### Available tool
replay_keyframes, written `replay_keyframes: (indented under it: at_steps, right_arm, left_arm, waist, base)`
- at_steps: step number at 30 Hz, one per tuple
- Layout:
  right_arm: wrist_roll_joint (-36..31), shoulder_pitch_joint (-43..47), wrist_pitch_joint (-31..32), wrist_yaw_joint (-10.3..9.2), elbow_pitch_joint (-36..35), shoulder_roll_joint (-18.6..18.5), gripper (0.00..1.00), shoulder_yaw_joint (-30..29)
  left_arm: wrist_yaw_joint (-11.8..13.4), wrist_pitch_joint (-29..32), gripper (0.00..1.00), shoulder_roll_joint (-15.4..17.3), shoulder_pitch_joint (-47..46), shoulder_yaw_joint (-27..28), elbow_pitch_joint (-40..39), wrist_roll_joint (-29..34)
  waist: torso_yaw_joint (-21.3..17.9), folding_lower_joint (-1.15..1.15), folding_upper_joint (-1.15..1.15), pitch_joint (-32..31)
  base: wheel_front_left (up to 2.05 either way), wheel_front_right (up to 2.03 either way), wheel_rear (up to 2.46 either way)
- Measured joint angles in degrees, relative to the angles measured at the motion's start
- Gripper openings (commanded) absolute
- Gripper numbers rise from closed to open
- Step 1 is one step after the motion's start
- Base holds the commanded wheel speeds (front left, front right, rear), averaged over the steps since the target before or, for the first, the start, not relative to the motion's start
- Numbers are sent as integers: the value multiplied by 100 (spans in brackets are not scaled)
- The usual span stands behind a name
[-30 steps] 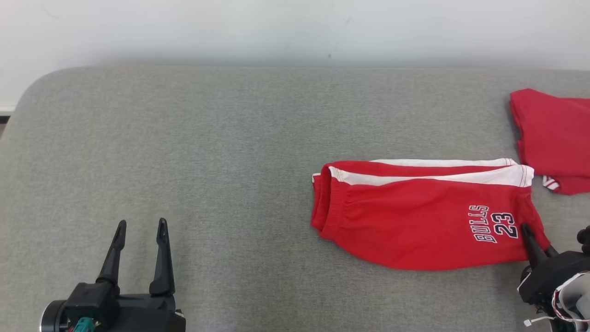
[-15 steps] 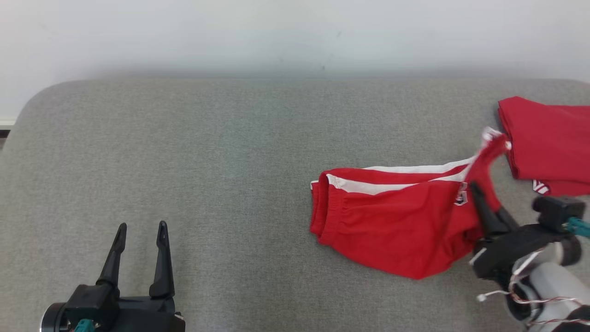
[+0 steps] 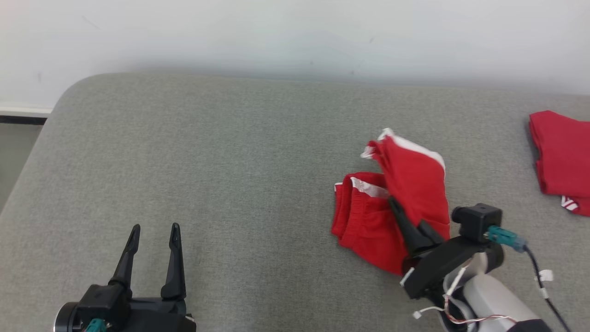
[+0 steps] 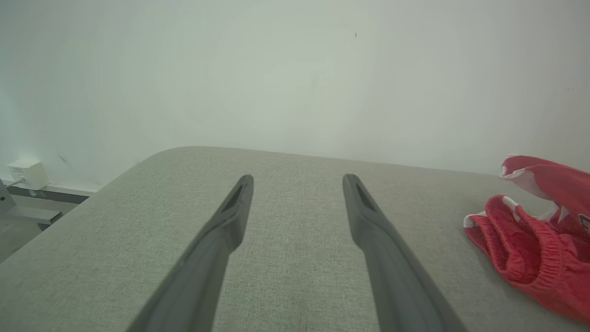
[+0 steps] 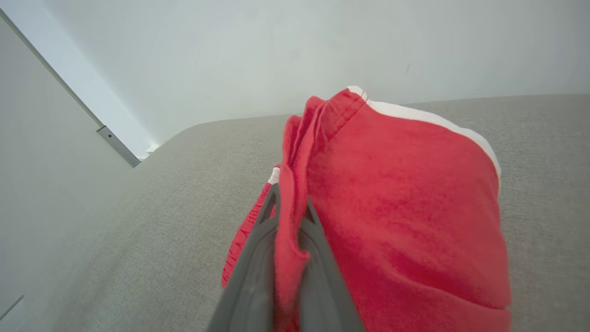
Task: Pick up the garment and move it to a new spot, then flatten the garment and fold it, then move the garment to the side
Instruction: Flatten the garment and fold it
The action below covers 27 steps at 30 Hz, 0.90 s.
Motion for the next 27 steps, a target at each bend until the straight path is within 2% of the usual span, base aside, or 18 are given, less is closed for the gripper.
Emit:
replay_keyframes:
  at_steps: [9,11,15,19,24,27]
  right_arm:
    - [-254,30,185,0,337,644,0,56]
    - [-452,30,48,0,381,650,100,157]
    - [-597,7,-263,0,380,588,100,107]
    - [-672,-65,-503,0,82,352,100,-119]
    - [-742,-57,-613,0,-8,33,100,-835]
    - [-842,-47,-632,0,79,-27,100,-1193]
  left_arm:
    - [91,0,100,1,-84,-164,38,-85]
    - [99,0,100,1,-92,-181,41,-104]
    - [111,0,100,1,-102,-164,42,-112]
    - [116,0,100,2,-103,-97,33,-104]
    - [114,0,100,1,-82,-59,8,-76]
    - [107,0,100,0,-80,-56,3,-69]
  waist:
    - [226,0,0,77]
    - [246,1,0,99]
    - [240,1,0,118]
    - [179,1,0,120]
    - [113,1,0,115]
    - [117,1,0,114]
  base:
    - [0,0,0]
    - [0,0,0]
    - [0,0,0]
    - [0,0,0]
    - [0,0,0]
    - [0,0,0]
